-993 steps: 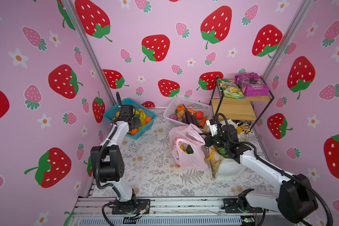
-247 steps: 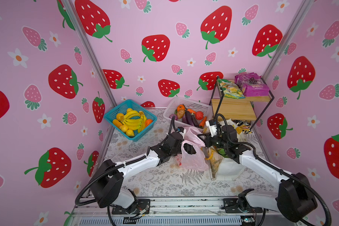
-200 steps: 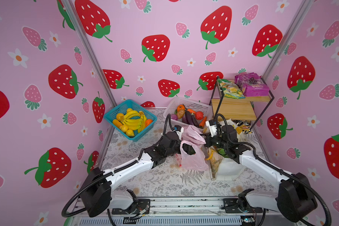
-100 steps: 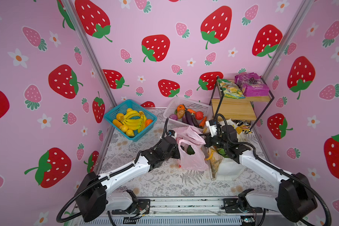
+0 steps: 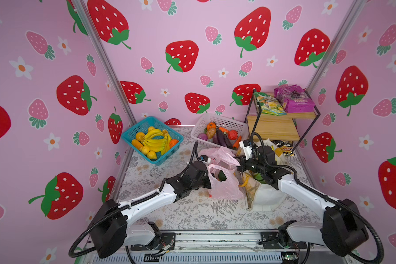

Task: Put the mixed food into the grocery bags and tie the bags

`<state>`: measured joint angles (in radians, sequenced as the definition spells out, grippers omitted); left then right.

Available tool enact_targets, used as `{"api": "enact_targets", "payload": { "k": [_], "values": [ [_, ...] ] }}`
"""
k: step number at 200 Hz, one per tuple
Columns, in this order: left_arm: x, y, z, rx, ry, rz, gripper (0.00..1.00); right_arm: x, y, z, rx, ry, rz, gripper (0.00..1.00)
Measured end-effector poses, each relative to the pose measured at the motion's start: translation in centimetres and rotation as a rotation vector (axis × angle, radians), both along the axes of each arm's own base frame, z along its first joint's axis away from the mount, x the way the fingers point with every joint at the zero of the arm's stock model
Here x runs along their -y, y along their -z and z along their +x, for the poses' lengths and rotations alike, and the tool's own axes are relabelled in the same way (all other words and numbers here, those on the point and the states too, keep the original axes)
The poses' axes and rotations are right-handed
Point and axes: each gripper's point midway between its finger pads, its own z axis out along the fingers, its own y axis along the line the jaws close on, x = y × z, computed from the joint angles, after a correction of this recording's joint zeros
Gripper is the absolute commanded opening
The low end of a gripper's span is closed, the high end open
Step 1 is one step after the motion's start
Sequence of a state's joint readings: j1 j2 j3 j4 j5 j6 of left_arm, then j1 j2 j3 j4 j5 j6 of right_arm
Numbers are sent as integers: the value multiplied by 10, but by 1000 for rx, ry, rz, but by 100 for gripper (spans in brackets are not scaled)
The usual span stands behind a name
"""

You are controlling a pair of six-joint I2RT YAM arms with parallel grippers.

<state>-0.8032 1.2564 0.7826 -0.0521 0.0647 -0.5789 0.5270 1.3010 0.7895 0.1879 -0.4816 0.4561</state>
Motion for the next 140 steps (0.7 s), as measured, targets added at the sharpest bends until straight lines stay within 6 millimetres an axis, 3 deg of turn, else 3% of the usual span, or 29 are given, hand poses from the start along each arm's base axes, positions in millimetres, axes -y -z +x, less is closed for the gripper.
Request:
{"api": "enact_targets", "payload": {
  "k": [44, 64, 110, 140],
  "values": [
    [-14, -30, -14, 107, -10, -133, 0, -9, -19, 14, 12, 3, 27, 0],
    [-16, -44, -21, 155, -9, -211, 0, -25, -33, 23, 22, -20, 46, 0],
    [-1, -76, -50, 267, 43, -363, 0, -93, -57, 27, 41, -151, 71, 1],
    [8, -80, -61, 301, 49, -409, 0, -137, -56, 23, 29, -248, 68, 3]
  ]
}}
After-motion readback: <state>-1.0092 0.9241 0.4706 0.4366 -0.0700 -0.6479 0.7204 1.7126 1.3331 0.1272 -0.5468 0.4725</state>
